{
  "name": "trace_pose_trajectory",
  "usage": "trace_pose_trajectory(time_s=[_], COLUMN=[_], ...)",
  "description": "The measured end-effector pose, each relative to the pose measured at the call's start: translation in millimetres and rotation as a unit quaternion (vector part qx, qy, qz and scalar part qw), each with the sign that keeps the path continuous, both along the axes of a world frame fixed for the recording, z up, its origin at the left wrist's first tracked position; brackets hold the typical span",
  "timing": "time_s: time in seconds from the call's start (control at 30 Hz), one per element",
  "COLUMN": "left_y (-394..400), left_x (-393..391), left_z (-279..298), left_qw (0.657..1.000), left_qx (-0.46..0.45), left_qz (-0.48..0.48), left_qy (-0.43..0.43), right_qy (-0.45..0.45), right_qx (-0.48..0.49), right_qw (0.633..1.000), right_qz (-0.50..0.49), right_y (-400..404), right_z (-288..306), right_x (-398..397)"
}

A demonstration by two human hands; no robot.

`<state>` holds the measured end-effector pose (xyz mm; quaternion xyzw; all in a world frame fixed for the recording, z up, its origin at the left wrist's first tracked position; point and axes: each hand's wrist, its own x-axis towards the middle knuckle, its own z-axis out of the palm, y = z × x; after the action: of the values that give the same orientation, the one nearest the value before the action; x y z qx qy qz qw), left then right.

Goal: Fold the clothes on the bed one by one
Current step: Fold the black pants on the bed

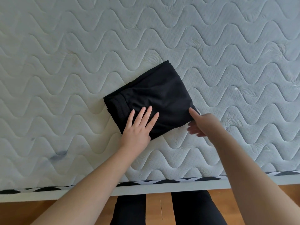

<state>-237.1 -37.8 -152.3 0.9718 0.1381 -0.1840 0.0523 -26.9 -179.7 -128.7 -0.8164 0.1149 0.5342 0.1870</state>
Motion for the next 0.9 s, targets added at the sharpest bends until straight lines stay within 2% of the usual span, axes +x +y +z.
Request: trace_pose_trajectory(time_s=[0.07,0.1,0.17,0.23,0.33,0.4,0.47,0.53,0.63,0.8,0.9], left_y=[0,2,11,25,43,52,59,60,57,59,60], left_x=[7,12,24,39,49,41,29,24,28,32,37], left_z=[7,10,13,11,-1,-15,-27,-37,-45,-50,-53], left_qw=[0.999,0.996,0.976,0.963,0.972,0.977,0.977,0.978,0.980,0.983,0.985], left_qx=[-0.021,-0.036,-0.049,-0.025,0.041,0.066,0.072,0.075,0.074,0.058,0.058], left_qz=[0.027,0.048,0.083,0.111,0.138,0.143,0.145,0.137,0.136,0.144,0.143], left_qy=[-0.025,-0.071,-0.195,-0.242,-0.187,-0.146,-0.135,-0.137,-0.126,-0.097,-0.082], right_qy=[-0.121,-0.210,-0.367,-0.453,-0.471,-0.479,-0.462,-0.439,-0.445,-0.444,-0.438], right_qx=[-0.051,-0.048,0.013,0.089,0.168,0.205,0.206,0.180,0.155,0.134,0.131], right_qw=[0.985,0.965,0.916,0.871,0.825,0.770,0.726,0.703,0.695,0.762,0.772], right_qz=[0.116,0.148,0.160,0.168,0.264,0.367,0.466,0.530,0.543,0.452,0.441], right_y=[-6,-6,6,31,74,95,107,111,106,93,91], right_z=[10,12,15,11,-8,-24,-42,-60,-76,-79,-80], right_x=[7,8,5,-2,-15,-19,-15,-6,0,10,16])
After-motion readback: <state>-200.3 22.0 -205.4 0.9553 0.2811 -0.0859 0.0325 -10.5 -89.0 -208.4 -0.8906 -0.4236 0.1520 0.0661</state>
